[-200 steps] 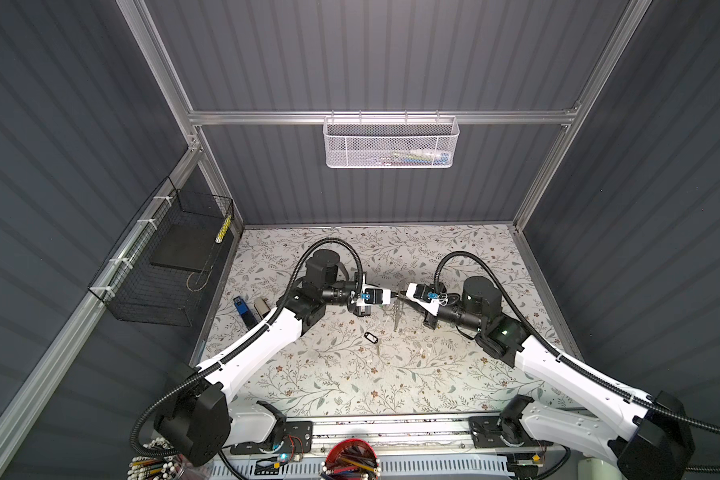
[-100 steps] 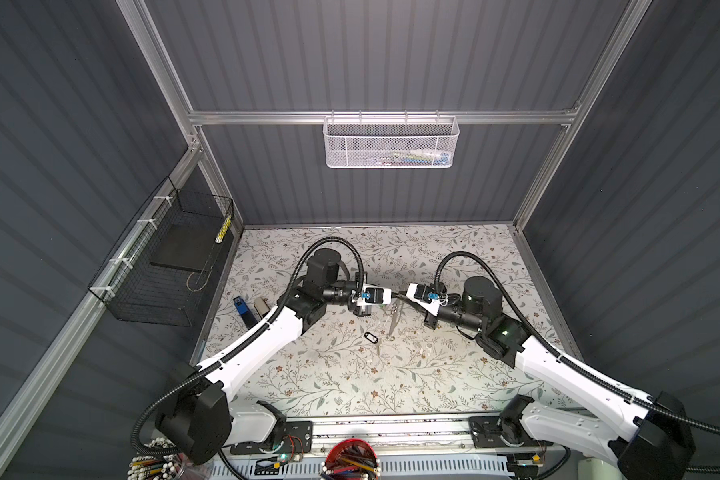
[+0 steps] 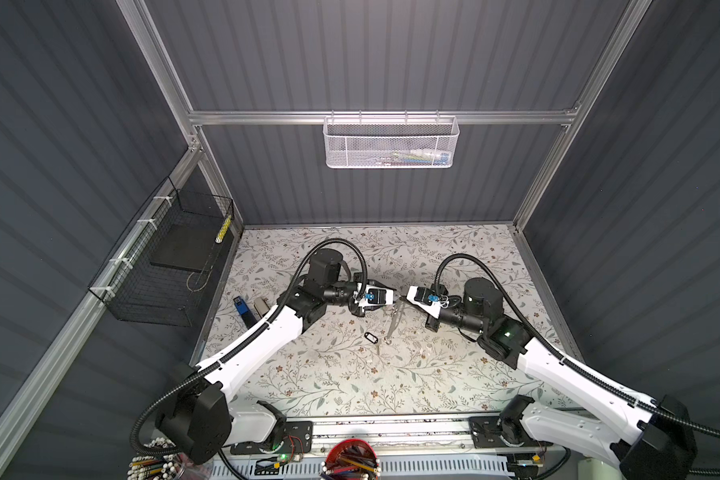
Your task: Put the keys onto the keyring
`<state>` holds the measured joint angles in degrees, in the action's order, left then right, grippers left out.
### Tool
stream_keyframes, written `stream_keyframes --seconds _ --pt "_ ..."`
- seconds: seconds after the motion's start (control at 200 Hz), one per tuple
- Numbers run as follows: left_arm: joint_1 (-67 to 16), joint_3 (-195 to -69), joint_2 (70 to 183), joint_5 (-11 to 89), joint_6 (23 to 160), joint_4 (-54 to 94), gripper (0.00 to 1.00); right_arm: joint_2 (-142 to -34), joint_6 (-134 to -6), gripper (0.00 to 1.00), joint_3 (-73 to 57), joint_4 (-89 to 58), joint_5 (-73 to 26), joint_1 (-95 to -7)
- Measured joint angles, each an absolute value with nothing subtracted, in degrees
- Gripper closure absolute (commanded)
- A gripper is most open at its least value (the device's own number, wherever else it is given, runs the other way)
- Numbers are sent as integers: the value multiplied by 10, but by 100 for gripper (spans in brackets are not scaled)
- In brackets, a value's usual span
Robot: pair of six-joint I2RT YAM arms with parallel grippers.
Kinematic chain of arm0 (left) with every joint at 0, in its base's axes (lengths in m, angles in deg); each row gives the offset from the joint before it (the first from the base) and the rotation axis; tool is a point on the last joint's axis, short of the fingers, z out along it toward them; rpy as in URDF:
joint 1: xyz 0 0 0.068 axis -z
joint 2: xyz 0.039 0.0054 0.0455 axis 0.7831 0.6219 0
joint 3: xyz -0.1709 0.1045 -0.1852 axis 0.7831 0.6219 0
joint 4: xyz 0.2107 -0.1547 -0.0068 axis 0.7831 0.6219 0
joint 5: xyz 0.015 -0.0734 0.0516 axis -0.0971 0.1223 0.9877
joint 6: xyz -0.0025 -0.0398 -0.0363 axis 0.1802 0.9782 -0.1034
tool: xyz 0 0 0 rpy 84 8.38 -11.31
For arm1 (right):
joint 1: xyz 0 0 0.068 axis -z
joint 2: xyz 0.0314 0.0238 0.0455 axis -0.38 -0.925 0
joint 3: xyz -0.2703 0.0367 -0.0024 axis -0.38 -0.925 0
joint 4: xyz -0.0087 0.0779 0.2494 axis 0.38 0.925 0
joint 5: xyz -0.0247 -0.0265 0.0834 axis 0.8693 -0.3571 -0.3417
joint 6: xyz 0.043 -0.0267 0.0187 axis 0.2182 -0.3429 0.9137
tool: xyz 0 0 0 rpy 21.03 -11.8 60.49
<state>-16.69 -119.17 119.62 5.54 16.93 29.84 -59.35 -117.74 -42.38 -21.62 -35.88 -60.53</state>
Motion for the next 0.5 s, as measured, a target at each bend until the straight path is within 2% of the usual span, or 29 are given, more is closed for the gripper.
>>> stream_keyframes --seconds 0.2,0.5 --pt "-167 -1192 1159 81 153 336 70 -592 -1183 100 -420 -171 -358 -605" --pt "-167 -1197 1157 67 155 342 73 -615 -1192 100 -378 -115 -364 -605"
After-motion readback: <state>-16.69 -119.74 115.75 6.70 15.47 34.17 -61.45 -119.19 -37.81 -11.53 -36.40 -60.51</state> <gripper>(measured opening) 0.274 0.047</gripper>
